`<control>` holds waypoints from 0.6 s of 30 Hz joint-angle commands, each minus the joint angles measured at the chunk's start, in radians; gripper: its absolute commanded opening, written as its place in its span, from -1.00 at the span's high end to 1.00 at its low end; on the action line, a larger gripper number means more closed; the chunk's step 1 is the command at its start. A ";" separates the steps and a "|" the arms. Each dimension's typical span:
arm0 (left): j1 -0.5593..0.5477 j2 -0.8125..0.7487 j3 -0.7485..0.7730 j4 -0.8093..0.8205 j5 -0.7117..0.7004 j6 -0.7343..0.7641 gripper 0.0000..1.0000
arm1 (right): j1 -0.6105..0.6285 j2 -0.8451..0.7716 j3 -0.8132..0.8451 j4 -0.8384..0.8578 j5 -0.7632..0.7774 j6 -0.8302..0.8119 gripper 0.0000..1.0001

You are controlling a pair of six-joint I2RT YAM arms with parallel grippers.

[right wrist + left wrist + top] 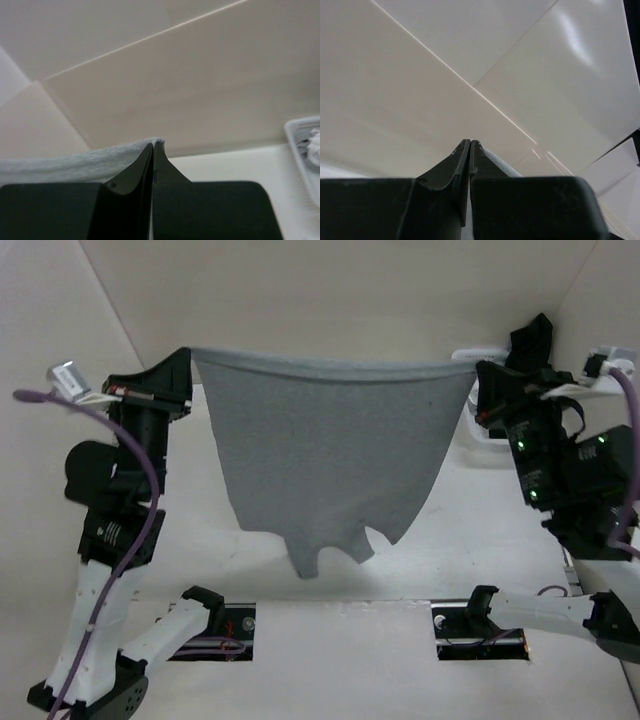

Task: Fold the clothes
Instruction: Flatten the tank top out

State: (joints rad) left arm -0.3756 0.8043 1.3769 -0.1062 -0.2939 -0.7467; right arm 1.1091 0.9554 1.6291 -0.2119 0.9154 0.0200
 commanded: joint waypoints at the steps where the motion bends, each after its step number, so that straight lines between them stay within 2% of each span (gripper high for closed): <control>1: 0.031 0.180 0.021 0.062 -0.024 0.024 1.00 | -0.204 0.090 0.051 0.053 -0.206 -0.039 1.00; 5: 0.154 0.408 0.030 0.039 0.073 -0.064 1.00 | -0.534 0.265 0.086 -0.029 -0.598 0.202 1.00; 8: 0.221 0.570 0.138 0.046 0.147 -0.112 1.00 | -0.682 0.434 0.179 -0.023 -0.752 0.273 1.00; 13: 0.251 0.777 0.483 -0.032 0.194 -0.094 1.00 | -0.756 0.699 0.562 -0.150 -0.805 0.267 1.00; 18: 0.264 0.851 0.701 -0.096 0.219 -0.074 1.00 | -0.771 0.812 0.888 -0.274 -0.811 0.253 1.00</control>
State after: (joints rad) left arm -0.1246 1.7344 1.9202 -0.2516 -0.1020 -0.8333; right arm 0.3428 1.8305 2.3264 -0.4767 0.1478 0.2665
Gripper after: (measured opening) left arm 0.010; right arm 0.008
